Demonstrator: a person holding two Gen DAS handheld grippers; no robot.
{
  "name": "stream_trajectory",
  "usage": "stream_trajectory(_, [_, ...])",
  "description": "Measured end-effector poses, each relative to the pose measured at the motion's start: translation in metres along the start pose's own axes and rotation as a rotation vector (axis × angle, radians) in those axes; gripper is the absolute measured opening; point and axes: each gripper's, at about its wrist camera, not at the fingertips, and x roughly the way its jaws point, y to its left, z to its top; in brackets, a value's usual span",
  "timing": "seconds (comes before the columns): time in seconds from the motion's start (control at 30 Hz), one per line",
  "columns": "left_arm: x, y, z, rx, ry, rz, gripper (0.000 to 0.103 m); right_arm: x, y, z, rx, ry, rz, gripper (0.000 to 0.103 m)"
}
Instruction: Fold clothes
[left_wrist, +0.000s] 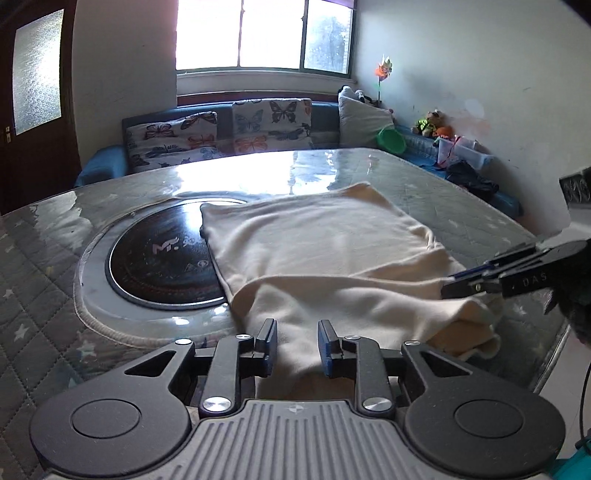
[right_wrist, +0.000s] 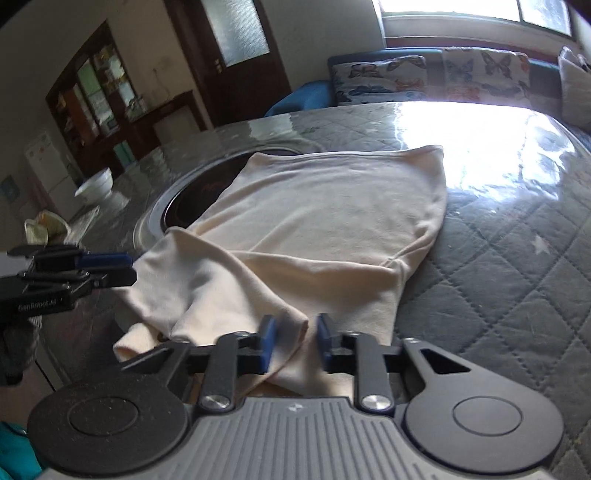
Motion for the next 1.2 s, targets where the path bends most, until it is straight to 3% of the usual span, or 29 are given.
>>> stream_trajectory(0.27, [0.007,-0.004,-0.009,0.053,0.04,-0.026,0.028,-0.018,0.026,0.029,-0.255,-0.104,-0.153,0.008])
stream_trajectory(0.33, [0.006,-0.002,-0.006,0.054,0.037,-0.031,0.034,-0.01,0.022,0.031,-0.248,-0.078,-0.164,0.008])
stream_trajectory(0.43, [0.003,0.004,0.002,0.045,0.021,-0.035,0.035,0.004,0.015,0.026,-0.232,-0.028,-0.17,0.012])
stream_trajectory(0.6, [0.0,0.013,0.015,0.028,-0.005,-0.045,0.033,-0.003,0.012,0.026,-0.207,-0.07,-0.163,0.014])
stream_trajectory(0.8, [0.028,0.018,0.036,-0.029,-0.009,-0.083,0.029,0.003,0.017,0.028,-0.187,-0.083,-0.104,0.014])
stream_trajectory(1.0, [0.054,0.034,0.028,-0.075,0.039,-0.078,0.025,0.019,0.012,0.02,-0.154,-0.05,-0.094,0.014])
stream_trajectory(1.2, [0.041,0.037,0.026,-0.066,0.017,-0.067,0.025,0.013,0.012,0.019,-0.163,-0.047,-0.094,0.015])
